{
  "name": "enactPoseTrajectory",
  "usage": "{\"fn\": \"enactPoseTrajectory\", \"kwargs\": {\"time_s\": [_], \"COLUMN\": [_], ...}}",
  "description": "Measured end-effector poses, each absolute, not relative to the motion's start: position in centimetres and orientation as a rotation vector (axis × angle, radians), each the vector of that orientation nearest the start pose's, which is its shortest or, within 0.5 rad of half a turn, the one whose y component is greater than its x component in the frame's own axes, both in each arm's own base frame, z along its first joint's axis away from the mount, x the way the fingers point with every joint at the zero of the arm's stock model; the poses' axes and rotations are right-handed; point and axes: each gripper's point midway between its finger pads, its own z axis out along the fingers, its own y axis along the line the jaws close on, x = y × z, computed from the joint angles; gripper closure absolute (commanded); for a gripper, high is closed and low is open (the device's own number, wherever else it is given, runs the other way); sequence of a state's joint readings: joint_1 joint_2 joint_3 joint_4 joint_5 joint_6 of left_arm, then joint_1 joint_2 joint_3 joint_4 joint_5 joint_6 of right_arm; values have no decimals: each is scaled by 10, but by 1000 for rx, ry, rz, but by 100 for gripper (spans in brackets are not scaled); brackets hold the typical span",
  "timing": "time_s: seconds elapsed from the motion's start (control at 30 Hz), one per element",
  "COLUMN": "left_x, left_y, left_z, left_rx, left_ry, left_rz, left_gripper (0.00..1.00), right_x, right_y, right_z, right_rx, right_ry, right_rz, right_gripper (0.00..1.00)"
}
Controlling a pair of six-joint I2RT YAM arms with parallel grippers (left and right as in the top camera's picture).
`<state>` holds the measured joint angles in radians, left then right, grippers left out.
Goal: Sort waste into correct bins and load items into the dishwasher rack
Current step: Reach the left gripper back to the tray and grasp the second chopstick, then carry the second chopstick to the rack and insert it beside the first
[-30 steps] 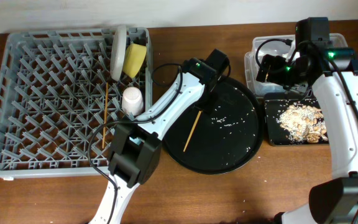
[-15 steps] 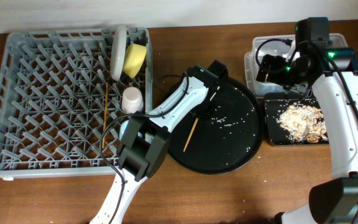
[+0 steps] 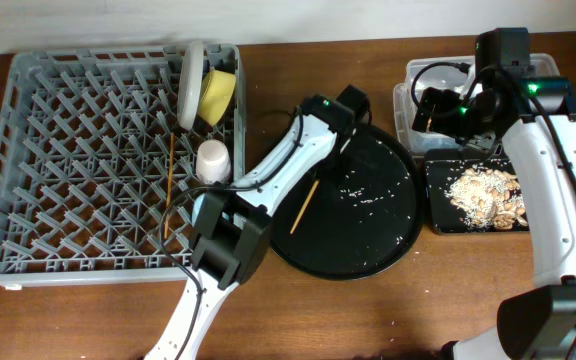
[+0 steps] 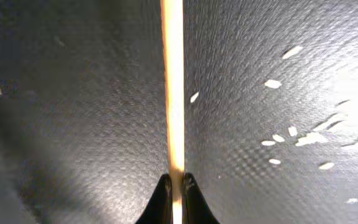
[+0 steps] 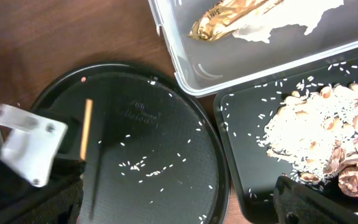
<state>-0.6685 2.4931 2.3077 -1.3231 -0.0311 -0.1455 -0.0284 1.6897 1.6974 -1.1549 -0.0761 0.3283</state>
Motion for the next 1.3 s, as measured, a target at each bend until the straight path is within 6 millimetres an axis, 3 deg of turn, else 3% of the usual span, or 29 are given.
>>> {"fn": "enactPoseTrajectory", "kwargs": {"time_s": [0.07, 0.13, 0.27, 0.33, 0.4, 0.53, 0.63, 0.7, 0.73, 0.83, 0.9, 0.93, 1.0, 1.03, 1.3], "left_x": [404, 426, 454, 463, 459, 420, 409, 404, 407, 404, 405, 406, 406, 406, 404], "left_y": [-301, -286, -215, -190, -178, -134, -82, -47, -41, -33, -27, -23, -15, -13, -19], "left_z": [72, 120, 187, 201, 216, 244, 235, 198, 182, 134, 123, 120, 118, 118, 118], "left_rx": [756, 663, 430, 354, 342, 299, 165, 67, 51, 29, 7, -7, -31, -41, -44], "left_ry": [2944, 2881, 2831, 2811, 2795, 2831, 2912, 3027, 3046, 3111, 3113, 3112, 3118, 3116, 3132], "left_rz": [-20, -69, -92, -96, -87, 49, 125, 191, 204, 226, 227, 227, 230, 228, 164], "left_gripper": [100, 100, 100, 100, 100, 100, 100, 100, 100, 99, 93, 84, 55, 50, 51], "right_x": [397, 397, 397, 397, 397, 397, 397, 397, 397, 397, 397, 397, 397, 397, 397], "right_y": [2, 2, 2, 2, 2, 2, 2, 2, 2, 2, 2, 2, 2, 2, 2], "right_z": [214, 214, 214, 214, 214, 214, 214, 214, 214, 214, 214, 214, 214, 214, 214], "right_rx": [462, 461, 463, 462, 462, 462, 462, 462, 462, 462, 462, 462, 462, 463, 462], "right_ry": [2688, 2689, 2689, 2689, 2689, 2688, 2689, 2689, 2689, 2689, 2688, 2688, 2689, 2688, 2689], "right_rz": [190, 190, 190, 190, 190, 190, 190, 190, 190, 191, 190, 190, 190, 190, 190], "right_gripper": [2, 2, 2, 1, 1, 1, 1, 1, 1, 2, 2, 2, 2, 2, 2]}}
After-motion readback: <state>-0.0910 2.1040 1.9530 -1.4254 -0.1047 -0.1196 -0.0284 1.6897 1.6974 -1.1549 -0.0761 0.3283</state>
